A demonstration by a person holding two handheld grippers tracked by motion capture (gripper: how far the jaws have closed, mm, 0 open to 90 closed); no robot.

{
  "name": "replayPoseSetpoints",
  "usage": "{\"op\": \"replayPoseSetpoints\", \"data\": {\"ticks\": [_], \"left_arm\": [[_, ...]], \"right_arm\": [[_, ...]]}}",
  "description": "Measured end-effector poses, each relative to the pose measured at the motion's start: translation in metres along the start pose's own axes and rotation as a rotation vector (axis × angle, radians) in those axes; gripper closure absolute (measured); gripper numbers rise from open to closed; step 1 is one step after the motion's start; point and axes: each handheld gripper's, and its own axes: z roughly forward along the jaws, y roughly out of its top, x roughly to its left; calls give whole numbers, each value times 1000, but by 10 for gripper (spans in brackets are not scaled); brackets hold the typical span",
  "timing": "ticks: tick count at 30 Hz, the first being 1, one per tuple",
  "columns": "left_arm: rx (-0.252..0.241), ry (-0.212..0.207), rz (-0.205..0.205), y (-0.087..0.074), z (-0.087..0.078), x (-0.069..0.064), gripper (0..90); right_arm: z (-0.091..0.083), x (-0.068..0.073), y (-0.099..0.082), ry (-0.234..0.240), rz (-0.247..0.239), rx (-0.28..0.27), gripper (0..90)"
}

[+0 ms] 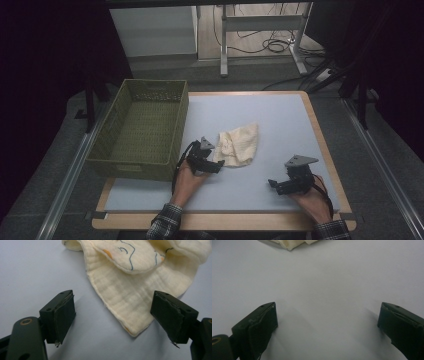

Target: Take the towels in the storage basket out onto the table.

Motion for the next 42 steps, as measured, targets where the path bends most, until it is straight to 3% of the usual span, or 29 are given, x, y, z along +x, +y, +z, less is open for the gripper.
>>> {"op": "replayPoseSetpoints", "data": {"ticks": [7,17,22,28,33,36,38,41,42], "left_arm": [[-1,10,-9,0,1,0,171],[-2,7,-11,-1,1,0,170],[0,7,-8,0,0,1,170],[0,7,-8,-1,0,1,171],[-3,7,-11,-1,1,1,171],[-3,7,-11,-1,1,1,171],[-2,7,-9,-1,0,1,171],[-1,7,-9,-1,0,1,171],[-1,7,-10,-1,0,1,171]], "right_arm": [[1,6,9,15,-17,-19,141],[10,14,40,169,-3,-87,451],[18,23,57,183,-51,-99,573],[31,35,81,204,-80,-108,591],[48,40,93,183,-79,-86,446],[60,42,94,150,-84,-67,443],[66,43,94,117,-97,-42,503],[70,45,92,57,-124,-20,685],[69,45,92,57,-118,-25,732]]}}
